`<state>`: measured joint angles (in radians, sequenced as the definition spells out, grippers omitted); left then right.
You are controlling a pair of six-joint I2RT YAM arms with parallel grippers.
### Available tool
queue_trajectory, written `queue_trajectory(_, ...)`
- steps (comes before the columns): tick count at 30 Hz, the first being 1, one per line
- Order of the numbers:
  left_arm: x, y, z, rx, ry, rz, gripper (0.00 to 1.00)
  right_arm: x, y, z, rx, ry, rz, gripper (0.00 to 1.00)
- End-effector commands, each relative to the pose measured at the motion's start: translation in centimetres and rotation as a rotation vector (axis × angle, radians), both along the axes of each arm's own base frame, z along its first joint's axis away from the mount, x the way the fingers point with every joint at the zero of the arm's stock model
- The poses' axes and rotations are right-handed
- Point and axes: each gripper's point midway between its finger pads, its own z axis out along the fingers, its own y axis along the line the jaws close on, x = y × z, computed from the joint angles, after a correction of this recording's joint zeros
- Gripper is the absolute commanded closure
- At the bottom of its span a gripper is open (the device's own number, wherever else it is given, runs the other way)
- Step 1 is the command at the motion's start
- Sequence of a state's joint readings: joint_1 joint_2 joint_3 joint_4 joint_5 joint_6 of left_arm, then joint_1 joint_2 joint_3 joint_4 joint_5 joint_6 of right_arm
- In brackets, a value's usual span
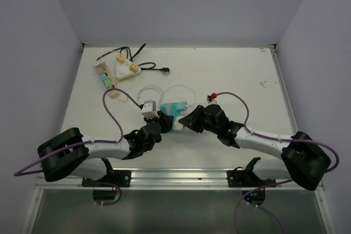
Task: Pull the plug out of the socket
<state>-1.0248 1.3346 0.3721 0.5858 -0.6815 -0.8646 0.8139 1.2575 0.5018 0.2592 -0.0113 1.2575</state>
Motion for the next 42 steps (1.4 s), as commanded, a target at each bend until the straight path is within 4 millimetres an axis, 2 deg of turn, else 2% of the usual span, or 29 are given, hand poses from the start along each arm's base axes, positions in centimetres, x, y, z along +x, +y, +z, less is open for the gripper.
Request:
queue_trajectory(1,2.6,9.6,0.1,0.3,-0.103,0.404,1.0,-2.0,1.5,2.1,0.084,0.054,0.111,1.0)
queue_trajectory(4,2.7,10.1,1.6,0.312,-0.141,0.416,1.0,-2.0,1.4,3.0,0.112,0.055,0.122,1.0)
queue_trajectory(11,3.5,11.0,6.3,0.331,-0.255,0.482,1.0,-1.9,0.6,5.8,0.149,0.036,0.139,1.0)
queue_trajectory(17,3.8,11.7,7.6,0.381,-0.293,0.501,1.0,-1.7,-0.3,8.4,0.21,0.02,0.141,1.0)
queue_trajectory(24,3.8,13.4,8.1,0.432,-0.308,0.536,1.0,-1.0,-2.0,8.8,0.183,-0.003,0.111,1.0)
queue_trajectory(27,3.6,12.9,8.7,0.372,-0.327,0.495,1.0,-0.3,-2.7,8.2,0.172,-0.022,0.095,1.0)
queue_trajectory(31,3.3,12.1,9.9,0.28,-0.337,0.43,1.0,1.4,-4.5,5.8,0.102,-0.046,0.066,1.0)
queue_trajectory(35,2.6,10.6,9.7,0.221,-0.327,0.307,1.0,3.5,-6.5,2.0,-0.026,-0.063,0.077,1.0)
queue_trajectory(36,2.4,9.5,9.6,0.19,-0.326,0.247,1.0,4.0,-6.7,1.7,-0.032,-0.077,0.077,1.0)
queue_trajectory(40,1.6,7.6,9.0,0.15,-0.305,0.117,1.0,6.2,-7.6,-0.6,-0.08,-0.089,0.073,1.0)
queue_trajectory(41,1.3,7.0,8.7,0.139,-0.299,0.077,1.0,6.7,-7.4,-0.6,-0.069,-0.099,0.082,1.0)
queue_trajectory(42,1.1,6.8,8.5,0.124,-0.293,0.062,1.0,7.4,-7.1,-1.5,-0.063,-0.098,0.09,1.0)
